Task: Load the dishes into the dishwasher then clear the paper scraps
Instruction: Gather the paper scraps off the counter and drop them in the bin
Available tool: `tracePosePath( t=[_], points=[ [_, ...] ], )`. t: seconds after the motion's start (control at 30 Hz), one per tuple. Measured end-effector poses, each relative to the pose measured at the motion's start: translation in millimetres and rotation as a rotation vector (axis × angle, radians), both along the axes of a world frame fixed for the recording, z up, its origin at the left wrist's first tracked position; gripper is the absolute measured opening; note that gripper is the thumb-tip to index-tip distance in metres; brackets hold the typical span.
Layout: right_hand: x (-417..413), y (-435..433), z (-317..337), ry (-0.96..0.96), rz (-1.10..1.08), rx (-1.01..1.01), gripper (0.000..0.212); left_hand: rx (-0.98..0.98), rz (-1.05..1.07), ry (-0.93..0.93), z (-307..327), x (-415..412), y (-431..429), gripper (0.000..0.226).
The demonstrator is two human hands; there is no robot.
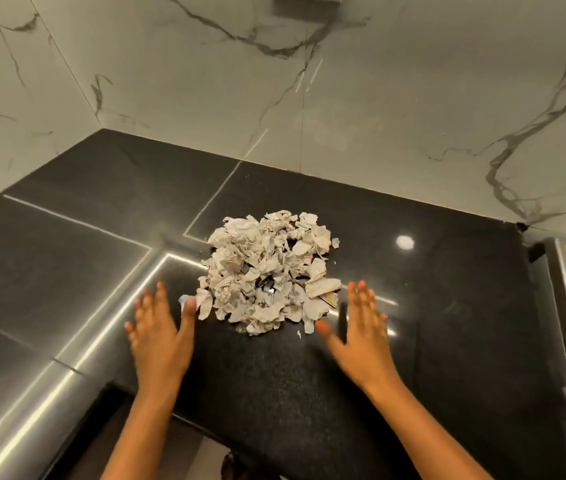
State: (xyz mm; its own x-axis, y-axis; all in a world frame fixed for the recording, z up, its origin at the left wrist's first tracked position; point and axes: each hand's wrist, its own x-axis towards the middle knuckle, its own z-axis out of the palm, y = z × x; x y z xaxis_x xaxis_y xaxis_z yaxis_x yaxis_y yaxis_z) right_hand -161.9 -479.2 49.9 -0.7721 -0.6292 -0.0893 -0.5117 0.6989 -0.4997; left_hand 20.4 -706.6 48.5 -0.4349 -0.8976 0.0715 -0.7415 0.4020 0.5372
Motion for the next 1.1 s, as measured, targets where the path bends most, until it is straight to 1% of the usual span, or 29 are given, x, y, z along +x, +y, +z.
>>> tracePosePath(
  t=[0.03, 0.1, 0.27, 0.33, 0.37, 0.43, 0.5, 0.53, 0.57, 0.63, 0.7, 0.8, 0.87, 0.9, 0.93, 0.97, 1.0, 1.03, 1.07, 1.1],
  points=[
    [7.5, 3.9, -4.5, 0.024, 0.040, 0.106, 0.112, 0.046, 0.020, -0.074, -5.7, 7.9, 4.2, 0.083],
    [17.0, -3.7, -9.0, 0.068, 0.077, 0.222, 0.108, 0.056, -0.013, -0.188, -13.9, 9.4, 15.5, 0.087],
    [12.5, -60.8, -13.1, 0.152, 0.104, 0.232, 0.090, -0.007, -0.229, -0.218, -18.3, -33.8, 27.1, 0.082],
    [8.2, -74.9, -12.4, 0.117, 0.117, 0.224, 0.086, -0.031, -0.302, -0.240, -18.7, -48.0, 32.6, 0.085],
    [6.7, -76.0, -10.8, 0.084, 0.127, 0.194, 0.084, -0.010, -0.311, -0.212, -17.9, -50.5, 34.4, 0.084],
    [2.3, -67.6, -6.5, 0.024, 0.131, 0.068, 0.083, 0.052, -0.272, -0.062, -14.8, -46.5, 33.2, 0.077],
    [-7.5, -51.2, -4.3, 0.009, 0.068, -0.098, 0.089, 0.074, -0.183, 0.095, -13.5, -36.3, 23.8, 0.075],
    [-18.4, -45.0, -4.9, 0.006, 0.016, -0.149, 0.093, 0.082, -0.134, 0.125, -13.9, -33.6, 14.5, 0.076],
    [-33.5, -43.1, -5.3, -0.006, -0.040, -0.162, 0.091, 0.093, -0.086, 0.120, -14.3, -34.6, 2.3, 0.077],
    [-68.1, -52.5, -3.9, -0.048, -0.155, -0.105, 0.077, 0.125, -0.019, 0.058, -13.0, -48.5, -24.2, 0.081],
    [-96.0, -76.3, -0.9, -0.052, -0.202, -0.031, 0.074, 0.136, -0.018, 0.015, -6.9, -73.8, -45.5, 0.088],
    [-110.8, -117.4, -0.5, -0.071, -0.115, 0.014, 0.075, 0.117, -0.162, -0.034, -5.4, -110.2, -58.0, 0.091],
    [-106.4, -135.3, -0.8, -0.064, 0.028, 0.059, 0.074, 0.093, -0.311, -0.065, -8.7, -120.1, -62.4, 0.100],
    [-103.4, -139.9, 0.3, -0.069, 0.103, 0.078, 0.074, 0.099, -0.363, -0.051, -10.4, -120.3, -64.9, 0.103],
    [-100.9, -141.1, 0.8, -0.112, 0.165, 0.055, 0.078, 0.116, -0.388, -0.005, -11.9, -117.5, -66.2, 0.103],
    [-98.7, -138.3, 1.5, -0.175, 0.192, -0.017, 0.086, 0.139, -0.382, 0.064, -13.6, -112.7, -66.8, 0.103],
    [-98.7, -135.5, 1.3, -0.259, 0.149, -0.141, 0.095, 0.171, -0.350, 0.149, -13.2, -108.4, -68.3, 0.103],
    [-100.7, -132.8, 2.1, -0.335, 0.061, -0.280, 0.095, 0.206, -0.307, 0.217, -13.3, -106.2, -71.6, 0.102],
    [-105.7, -133.1, 4.4, -0.390, -0.037, -0.409, 0.083, 0.228, -0.275, 0.254, -12.0, -107.8, -77.1, 0.100],
    [-113.2, -135.8, 7.9, -0.414, -0.125, -0.487, 0.068, 0.237, -0.258, 0.256, -11.4, -113.6, -84.7, 0.096]
  ],
)
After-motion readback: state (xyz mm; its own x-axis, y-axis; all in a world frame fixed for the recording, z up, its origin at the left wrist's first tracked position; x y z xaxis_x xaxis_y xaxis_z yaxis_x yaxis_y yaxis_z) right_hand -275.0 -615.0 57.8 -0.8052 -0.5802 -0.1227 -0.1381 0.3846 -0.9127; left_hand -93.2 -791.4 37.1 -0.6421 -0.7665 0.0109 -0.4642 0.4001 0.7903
